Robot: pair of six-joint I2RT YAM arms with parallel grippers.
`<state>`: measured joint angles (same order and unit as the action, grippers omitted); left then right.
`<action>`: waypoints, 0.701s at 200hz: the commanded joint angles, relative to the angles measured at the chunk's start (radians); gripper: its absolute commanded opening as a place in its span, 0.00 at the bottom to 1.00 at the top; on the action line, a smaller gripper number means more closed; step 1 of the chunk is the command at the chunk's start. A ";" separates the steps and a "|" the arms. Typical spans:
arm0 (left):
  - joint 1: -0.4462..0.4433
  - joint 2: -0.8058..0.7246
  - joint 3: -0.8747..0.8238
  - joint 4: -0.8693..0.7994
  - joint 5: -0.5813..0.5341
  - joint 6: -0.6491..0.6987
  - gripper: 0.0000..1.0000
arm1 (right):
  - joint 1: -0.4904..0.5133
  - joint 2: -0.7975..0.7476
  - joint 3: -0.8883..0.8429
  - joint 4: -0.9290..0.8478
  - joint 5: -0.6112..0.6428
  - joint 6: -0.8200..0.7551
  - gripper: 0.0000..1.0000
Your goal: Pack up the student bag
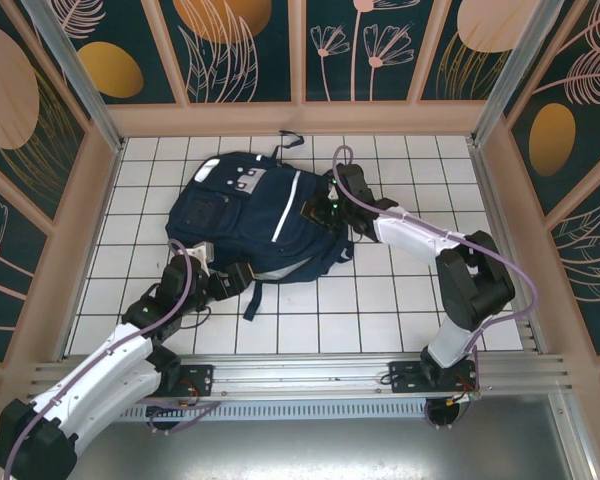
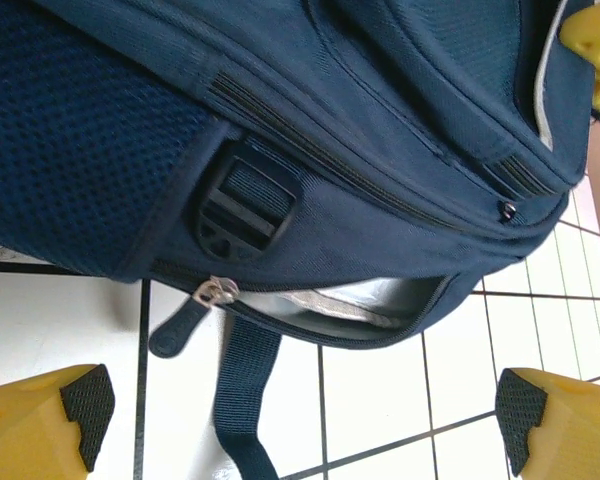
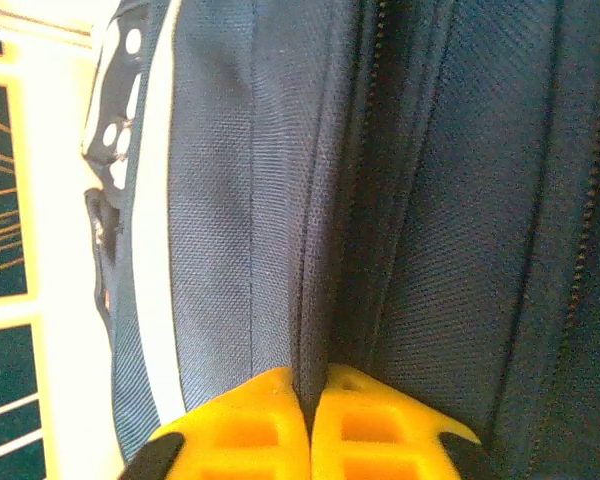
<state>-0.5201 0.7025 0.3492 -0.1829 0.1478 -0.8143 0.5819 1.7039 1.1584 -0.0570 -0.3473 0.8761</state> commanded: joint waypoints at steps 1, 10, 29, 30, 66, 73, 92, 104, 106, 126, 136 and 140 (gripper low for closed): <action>-0.005 -0.018 -0.008 0.013 -0.022 -0.008 0.98 | 0.020 0.007 0.072 0.093 -0.075 0.028 0.00; -0.006 -0.021 -0.009 0.010 -0.031 -0.012 0.99 | 0.019 -0.005 0.087 0.089 -0.077 0.047 0.00; -0.006 -0.030 -0.014 0.009 -0.054 -0.020 0.99 | 0.010 -0.021 0.145 0.063 -0.084 0.099 0.00; -0.006 -0.030 -0.014 0.009 -0.056 -0.020 0.99 | 0.009 -0.023 0.149 0.060 -0.084 0.101 0.00; -0.006 -0.055 -0.023 0.007 -0.140 -0.012 0.99 | -0.002 -0.004 0.282 -0.054 -0.088 0.170 0.00; -0.006 -0.065 -0.030 0.014 -0.154 -0.007 0.99 | -0.006 0.003 0.306 -0.079 -0.095 0.185 0.00; -0.006 -0.081 -0.084 0.124 -0.099 0.029 0.85 | -0.018 0.011 0.330 -0.081 -0.124 0.233 0.00; -0.006 -0.067 -0.103 0.182 -0.063 0.055 0.83 | -0.019 0.010 0.352 -0.082 -0.129 0.247 0.00; -0.006 -0.063 -0.103 0.189 -0.058 0.060 0.83 | -0.019 0.012 0.359 -0.086 -0.128 0.249 0.00; -0.006 -0.022 -0.104 0.258 -0.033 0.100 0.87 | -0.019 0.027 0.429 -0.137 -0.129 0.264 0.00; -0.006 -0.010 -0.110 0.305 -0.030 0.103 0.87 | -0.019 0.035 0.455 -0.145 -0.138 0.275 0.00; -0.005 -0.006 -0.116 0.326 -0.027 0.104 0.88 | -0.019 0.039 0.464 -0.149 -0.141 0.278 0.00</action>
<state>-0.5201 0.6788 0.2508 -0.0307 0.0849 -0.7631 0.5762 1.7550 1.5066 -0.2489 -0.4438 1.1042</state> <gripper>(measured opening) 0.870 0.054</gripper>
